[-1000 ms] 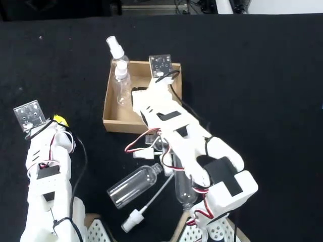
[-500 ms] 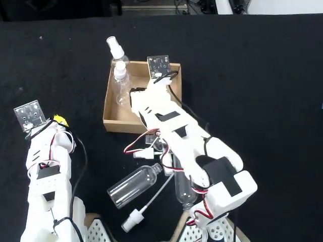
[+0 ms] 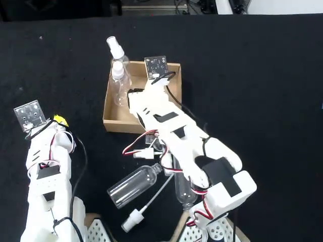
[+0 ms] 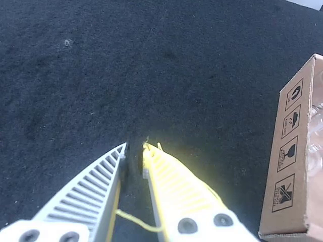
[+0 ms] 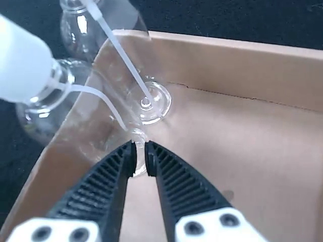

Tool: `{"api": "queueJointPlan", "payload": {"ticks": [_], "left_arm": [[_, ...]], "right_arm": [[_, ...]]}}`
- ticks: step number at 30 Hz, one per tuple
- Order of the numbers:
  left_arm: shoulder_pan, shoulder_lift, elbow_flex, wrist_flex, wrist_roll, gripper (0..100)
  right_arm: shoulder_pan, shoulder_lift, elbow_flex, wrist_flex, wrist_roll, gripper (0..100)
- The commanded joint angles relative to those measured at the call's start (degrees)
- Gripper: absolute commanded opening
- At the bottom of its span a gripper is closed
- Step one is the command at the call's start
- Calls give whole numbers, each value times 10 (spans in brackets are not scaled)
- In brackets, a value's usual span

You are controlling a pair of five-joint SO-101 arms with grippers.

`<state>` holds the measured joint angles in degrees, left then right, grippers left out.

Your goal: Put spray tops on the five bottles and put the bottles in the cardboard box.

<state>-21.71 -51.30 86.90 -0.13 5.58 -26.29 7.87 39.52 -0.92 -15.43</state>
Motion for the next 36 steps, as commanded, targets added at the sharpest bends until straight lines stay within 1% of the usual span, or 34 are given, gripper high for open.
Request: {"api": "queueJointPlan", "payload": {"ticks": [1, 5, 9, 11, 15, 19, 23, 32, 36], "left_arm": [[0, -11, -7, -11, 1, 41], [0, -11, -7, -11, 1, 41], [0, -11, -7, -11, 1, 41], [0, -11, -7, -11, 1, 41], [0, -11, -7, -11, 1, 41], [0, -11, -7, -11, 1, 42], [0, -11, -7, -11, 1, 43], [0, -11, -7, -11, 1, 42], [0, -11, -7, -11, 1, 42]], "right_arm": [[2, -32, -32, -1, -1, 12], [16, -102, -35, 98, -1, 22], [47, -173, -36, 208, -1, 123], [60, -215, -49, 281, -1, 157], [106, -280, -100, 442, -1, 156], [145, -282, -117, 529, 4, 158], [154, -262, -87, 536, 40, 159], [165, -204, -51, 479, 45, 156], [183, -181, -51, 461, 83, 155]]}}
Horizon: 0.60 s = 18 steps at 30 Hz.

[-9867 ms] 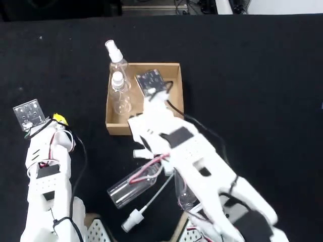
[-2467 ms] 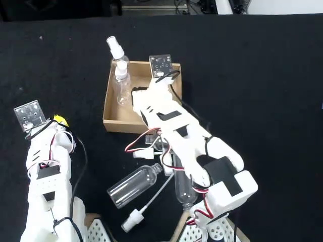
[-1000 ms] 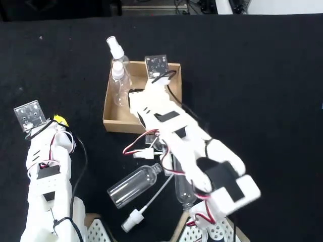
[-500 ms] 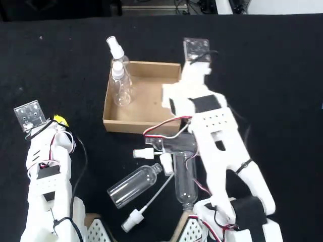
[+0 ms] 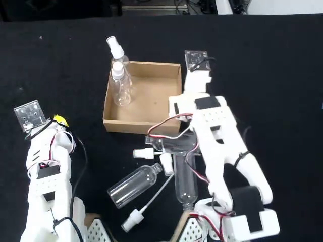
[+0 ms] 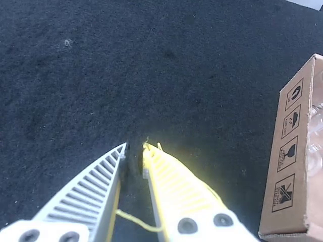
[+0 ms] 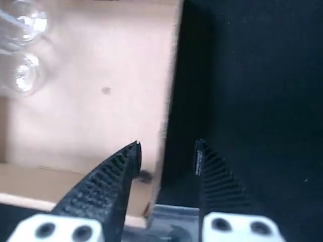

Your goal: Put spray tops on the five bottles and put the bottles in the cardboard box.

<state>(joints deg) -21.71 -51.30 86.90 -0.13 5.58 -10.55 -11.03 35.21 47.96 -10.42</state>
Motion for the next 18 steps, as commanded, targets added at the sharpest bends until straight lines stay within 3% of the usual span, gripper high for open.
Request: {"api": "queueJointPlan", "payload": {"ticks": [1, 13, 18], "left_arm": [[0, -11, -7, -11, 1, 42], [0, -11, -7, -11, 1, 42], [0, -11, -7, -11, 1, 42]], "right_arm": [[28, 14, -7, -30, 39, 155], [26, 55, -7, -29, 64, 152], [28, 55, -7, -30, 105, 63]]}}
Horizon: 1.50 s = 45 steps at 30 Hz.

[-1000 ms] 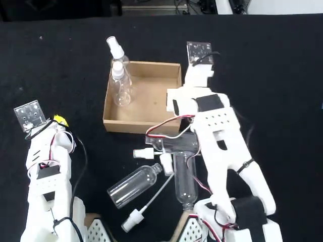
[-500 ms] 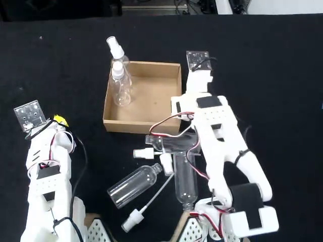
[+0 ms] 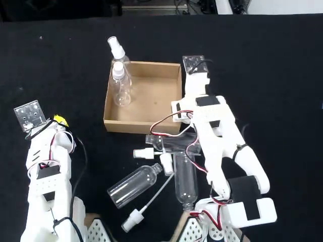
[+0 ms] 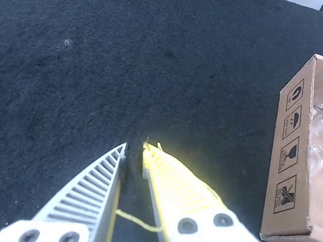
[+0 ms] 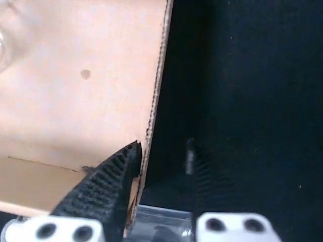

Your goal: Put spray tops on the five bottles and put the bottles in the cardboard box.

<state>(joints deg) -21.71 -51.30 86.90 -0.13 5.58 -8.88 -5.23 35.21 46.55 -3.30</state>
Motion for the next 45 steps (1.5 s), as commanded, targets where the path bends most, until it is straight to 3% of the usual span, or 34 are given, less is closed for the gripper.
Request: {"api": "queueJointPlan", "payload": {"ticks": [1, 15, 39, 45], "left_arm": [[-1, -11, -7, -11, 1, 42], [-1, -11, -7, -11, 0, 42], [-1, -11, -7, -11, 0, 41], [-1, -11, -7, -11, 0, 41]], "right_arm": [[11, -3, -7, -16, 41, 55], [12, -3, -7, -16, 147, 11], [14, -7, -9, -16, 209, 11], [49, -4, -18, -18, 210, 11]]}}
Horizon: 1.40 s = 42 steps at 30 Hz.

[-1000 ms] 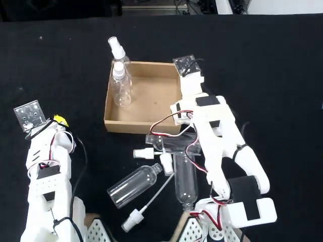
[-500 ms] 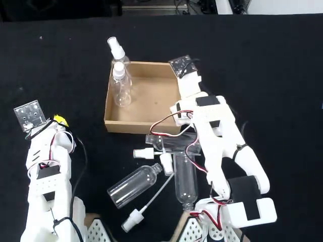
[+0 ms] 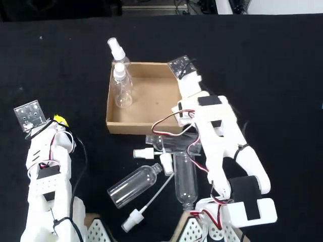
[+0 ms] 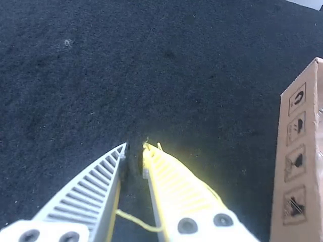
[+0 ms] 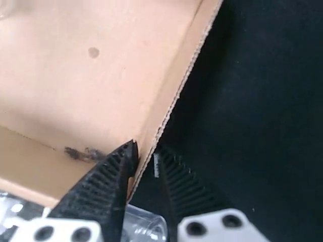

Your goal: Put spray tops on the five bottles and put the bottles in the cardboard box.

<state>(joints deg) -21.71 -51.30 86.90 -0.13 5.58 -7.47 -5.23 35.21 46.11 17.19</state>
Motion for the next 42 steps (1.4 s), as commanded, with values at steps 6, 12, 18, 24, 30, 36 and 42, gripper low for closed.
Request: {"api": "queueJointPlan", "payload": {"ticks": [6, 12, 18, 24, 30, 36, 42], "left_arm": [[-1, -11, -7, -11, 0, 41], [-1, -11, -7, -11, 0, 42], [-1, -11, -7, -11, 0, 43], [-1, -11, -7, -11, 0, 44], [-1, -18, -19, 44, -1, 45], [0, -18, -130, 252, -69, 45], [15, -11, -298, 531, -211, 220]], "right_arm": [[39, -3, -15, -11, 5, 12], [31, -3, -13, -10, -1, 58], [31, -8, -37, 35, -41, 150], [18, -8, -171, 191, -63, 178], [7, -42, -250, 299, -65, 178], [11, -190, -199, 325, -61, 175], [59, -320, -116, 331, -55, 174]]}}
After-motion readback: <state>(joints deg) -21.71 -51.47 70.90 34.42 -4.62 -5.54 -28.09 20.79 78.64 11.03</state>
